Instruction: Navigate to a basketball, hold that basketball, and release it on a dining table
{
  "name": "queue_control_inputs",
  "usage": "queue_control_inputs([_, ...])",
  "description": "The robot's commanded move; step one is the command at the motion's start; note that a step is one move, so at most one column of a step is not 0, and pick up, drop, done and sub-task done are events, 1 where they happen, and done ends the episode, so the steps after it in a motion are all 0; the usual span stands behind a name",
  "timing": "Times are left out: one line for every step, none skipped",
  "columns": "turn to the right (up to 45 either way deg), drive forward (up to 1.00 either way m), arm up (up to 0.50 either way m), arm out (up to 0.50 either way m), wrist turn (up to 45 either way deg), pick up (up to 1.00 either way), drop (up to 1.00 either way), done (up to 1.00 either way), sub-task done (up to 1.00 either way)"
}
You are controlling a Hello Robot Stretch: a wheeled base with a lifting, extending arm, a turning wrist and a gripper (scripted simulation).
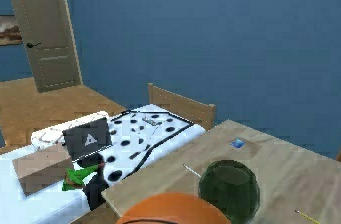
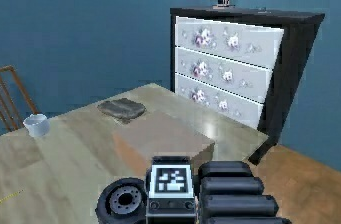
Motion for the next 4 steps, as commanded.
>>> queue_control_inputs([-9.0,0.0,0.0,0.0,0.0,0.0,0.0,0.0,0.0])
queue_control_inputs([0.0,0.0,0.0,0.44,0.0,0.0,0.0,0.0,0.0])
queue_control_inputs([0.0,0.0,0.0,0.0,45.0,0.0,0.0,0.0,0.0])
queue_control_inputs([0.0,0.0,0.0,0.0,24.0,0.0,0.0,0.0,0.0])
